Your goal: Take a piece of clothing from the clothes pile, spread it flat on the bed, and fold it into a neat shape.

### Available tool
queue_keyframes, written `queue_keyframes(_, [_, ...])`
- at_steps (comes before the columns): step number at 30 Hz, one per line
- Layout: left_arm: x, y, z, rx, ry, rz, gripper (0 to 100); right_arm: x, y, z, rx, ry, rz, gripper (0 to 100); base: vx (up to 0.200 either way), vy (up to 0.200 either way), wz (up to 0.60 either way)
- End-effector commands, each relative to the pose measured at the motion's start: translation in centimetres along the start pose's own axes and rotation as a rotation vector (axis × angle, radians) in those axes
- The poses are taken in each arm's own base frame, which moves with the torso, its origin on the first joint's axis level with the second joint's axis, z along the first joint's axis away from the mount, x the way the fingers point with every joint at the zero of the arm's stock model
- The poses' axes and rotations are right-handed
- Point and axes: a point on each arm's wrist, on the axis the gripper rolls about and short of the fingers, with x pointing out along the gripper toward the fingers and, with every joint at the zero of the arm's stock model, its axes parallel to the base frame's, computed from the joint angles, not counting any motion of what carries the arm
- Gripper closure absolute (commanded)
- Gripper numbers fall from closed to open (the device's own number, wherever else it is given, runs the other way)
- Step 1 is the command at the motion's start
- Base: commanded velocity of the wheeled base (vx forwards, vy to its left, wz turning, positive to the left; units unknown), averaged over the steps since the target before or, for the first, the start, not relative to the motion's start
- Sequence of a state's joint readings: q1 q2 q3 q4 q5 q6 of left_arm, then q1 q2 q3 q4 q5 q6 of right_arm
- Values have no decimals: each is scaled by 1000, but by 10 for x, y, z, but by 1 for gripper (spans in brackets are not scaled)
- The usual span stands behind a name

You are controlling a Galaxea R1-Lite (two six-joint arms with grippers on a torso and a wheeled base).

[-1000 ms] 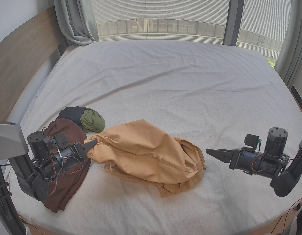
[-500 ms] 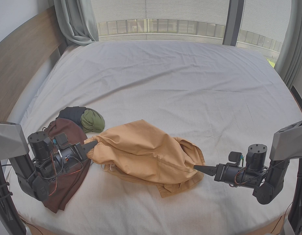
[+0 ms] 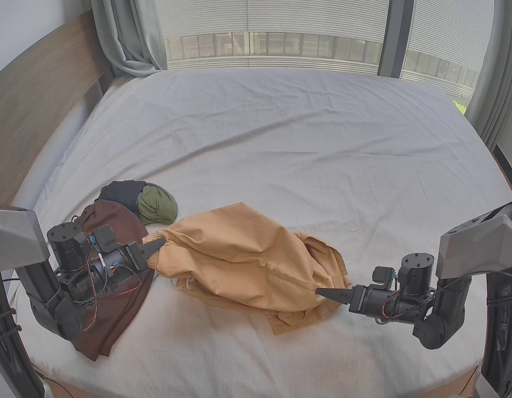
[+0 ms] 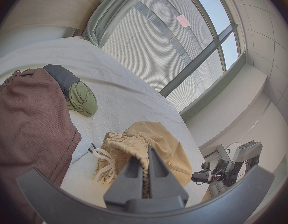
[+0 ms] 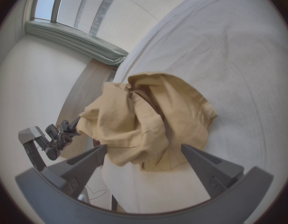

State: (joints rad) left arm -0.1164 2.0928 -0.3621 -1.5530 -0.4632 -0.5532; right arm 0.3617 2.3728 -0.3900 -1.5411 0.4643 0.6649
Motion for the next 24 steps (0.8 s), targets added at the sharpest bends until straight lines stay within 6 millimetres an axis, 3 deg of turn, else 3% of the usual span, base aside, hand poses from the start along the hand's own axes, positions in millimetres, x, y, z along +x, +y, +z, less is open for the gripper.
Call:
queue_keyframes(1, [0,1,1,0,-3,2,100,5,-4,-2,4,7,-3,0,0,0,0])
queue_keyframes(2, [0,0,0,0,-2,0,100,6,-5,-2,4,6,-2,0,0,0,0])
queue_keyframes(3, [0,1,1,0,-3,2,100,6,-5,-2,5,7,-3,100,0,0,0])
queue_keyframes(15, [0,1,0,-1,-1,2,100,1,3,7,-12,-29,15,100,0,0,0])
queue_keyframes(24, [4,6,-3,-8,9,11,100,-60,48,55,-106,-240,93,100,0,0,0])
